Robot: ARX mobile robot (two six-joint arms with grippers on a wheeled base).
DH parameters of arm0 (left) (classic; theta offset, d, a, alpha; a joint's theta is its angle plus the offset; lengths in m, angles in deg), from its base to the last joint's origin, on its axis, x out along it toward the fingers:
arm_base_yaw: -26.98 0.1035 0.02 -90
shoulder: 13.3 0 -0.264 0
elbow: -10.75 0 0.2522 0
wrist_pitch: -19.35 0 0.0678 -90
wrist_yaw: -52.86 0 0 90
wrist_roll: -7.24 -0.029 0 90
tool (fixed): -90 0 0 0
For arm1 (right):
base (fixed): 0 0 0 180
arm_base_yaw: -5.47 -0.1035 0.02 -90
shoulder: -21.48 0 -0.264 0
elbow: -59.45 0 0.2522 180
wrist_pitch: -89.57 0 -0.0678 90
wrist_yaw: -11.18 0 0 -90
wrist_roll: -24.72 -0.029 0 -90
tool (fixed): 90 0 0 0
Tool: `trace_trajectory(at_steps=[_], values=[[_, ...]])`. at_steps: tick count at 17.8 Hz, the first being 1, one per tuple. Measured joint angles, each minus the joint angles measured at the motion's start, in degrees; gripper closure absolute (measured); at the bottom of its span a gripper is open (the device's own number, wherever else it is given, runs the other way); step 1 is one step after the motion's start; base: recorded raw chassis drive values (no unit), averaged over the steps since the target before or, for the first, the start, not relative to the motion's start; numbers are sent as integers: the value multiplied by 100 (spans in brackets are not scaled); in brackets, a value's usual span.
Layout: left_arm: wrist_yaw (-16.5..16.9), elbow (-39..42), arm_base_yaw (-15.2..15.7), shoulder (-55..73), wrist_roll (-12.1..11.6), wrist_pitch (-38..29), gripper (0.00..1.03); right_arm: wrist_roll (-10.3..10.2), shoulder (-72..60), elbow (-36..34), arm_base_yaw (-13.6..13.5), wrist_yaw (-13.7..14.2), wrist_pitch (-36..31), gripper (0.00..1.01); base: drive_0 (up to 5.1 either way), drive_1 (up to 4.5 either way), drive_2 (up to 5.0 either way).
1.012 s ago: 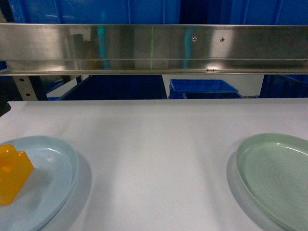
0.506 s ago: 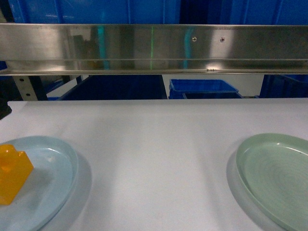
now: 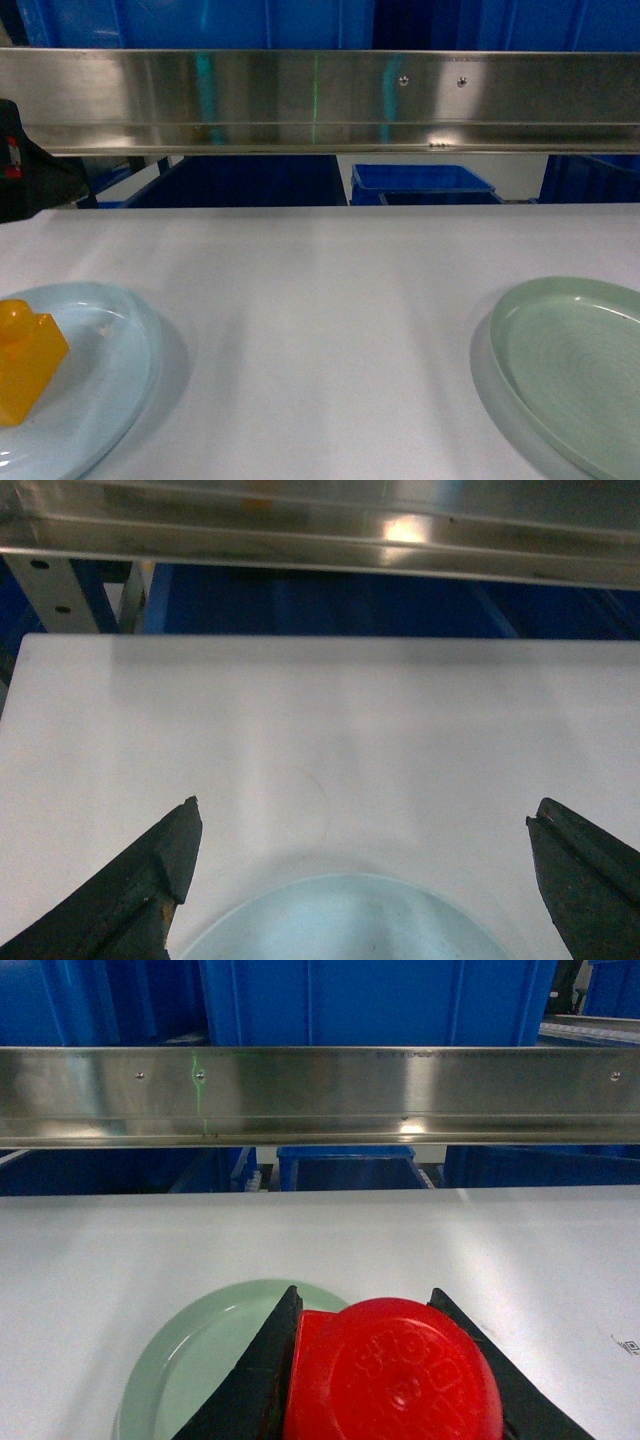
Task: Sort and place red and yellow blocks in left bins
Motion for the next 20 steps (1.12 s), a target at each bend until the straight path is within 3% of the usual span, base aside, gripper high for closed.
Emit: trace_trajectory(at_steps=[2, 6, 9, 20], values=[[-160, 81, -127, -37, -26, -116, 5, 0, 0, 0, 0, 0, 0, 72, 0, 0, 0], [-573, 704, -249, -28, -387, -177, 5, 0, 0, 0, 0, 0, 0, 72, 0, 0, 0], [-673, 1056, -291, 76, -564, -391, 5, 0, 0, 0, 0, 0, 0, 72, 0, 0, 0], [-903, 1099, -382, 693, -514, -708, 6, 0, 0, 0, 0, 0, 0, 72, 0, 0, 0]])
